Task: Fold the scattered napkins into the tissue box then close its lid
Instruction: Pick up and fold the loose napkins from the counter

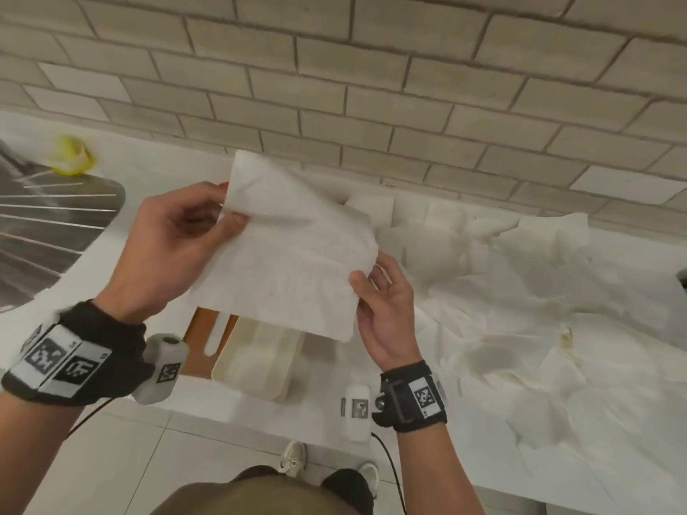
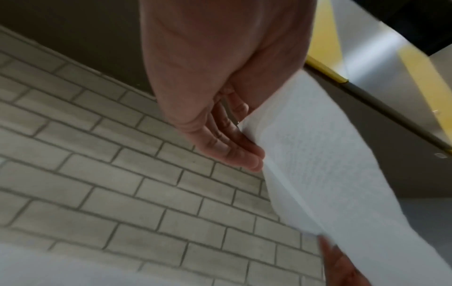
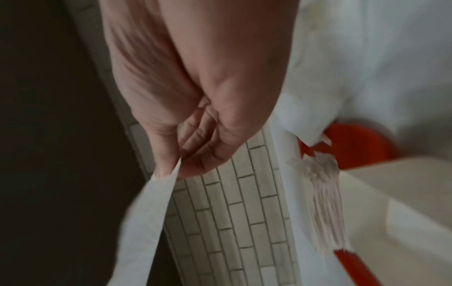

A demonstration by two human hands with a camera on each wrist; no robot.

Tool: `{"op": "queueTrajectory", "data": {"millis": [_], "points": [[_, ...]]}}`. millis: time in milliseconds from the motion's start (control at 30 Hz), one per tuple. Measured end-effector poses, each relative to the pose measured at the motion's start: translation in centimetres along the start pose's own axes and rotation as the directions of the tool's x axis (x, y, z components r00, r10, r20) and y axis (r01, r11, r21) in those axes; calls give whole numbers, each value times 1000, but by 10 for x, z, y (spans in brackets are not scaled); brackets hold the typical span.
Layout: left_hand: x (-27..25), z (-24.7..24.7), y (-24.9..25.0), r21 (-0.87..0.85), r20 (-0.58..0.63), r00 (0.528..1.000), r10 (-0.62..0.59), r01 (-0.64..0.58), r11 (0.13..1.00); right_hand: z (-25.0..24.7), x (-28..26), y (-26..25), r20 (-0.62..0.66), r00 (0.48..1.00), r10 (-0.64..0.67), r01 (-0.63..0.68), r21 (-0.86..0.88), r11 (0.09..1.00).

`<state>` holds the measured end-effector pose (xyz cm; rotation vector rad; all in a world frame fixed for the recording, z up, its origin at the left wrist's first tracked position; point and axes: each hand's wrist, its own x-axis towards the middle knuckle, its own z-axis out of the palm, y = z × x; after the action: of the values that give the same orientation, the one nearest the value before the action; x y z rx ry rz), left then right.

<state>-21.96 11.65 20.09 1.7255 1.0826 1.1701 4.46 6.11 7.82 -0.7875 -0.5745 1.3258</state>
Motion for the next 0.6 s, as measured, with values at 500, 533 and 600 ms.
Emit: {"op": "queueTrajectory", "data": {"millis": [500,533,600], "points": [[-29,-37,-94,52,203,902,-381,379,924,2,-27,49,39,993,112,-63,-620,782],[-37,-35,-95,37,180,891,-417,417,908,1,-20,48,41,995,96,-40,-702,711],[-60,-33,-97,36,167,874,-457,458,888,4,-1,46,40,997,71,-9,-813,583]]}}
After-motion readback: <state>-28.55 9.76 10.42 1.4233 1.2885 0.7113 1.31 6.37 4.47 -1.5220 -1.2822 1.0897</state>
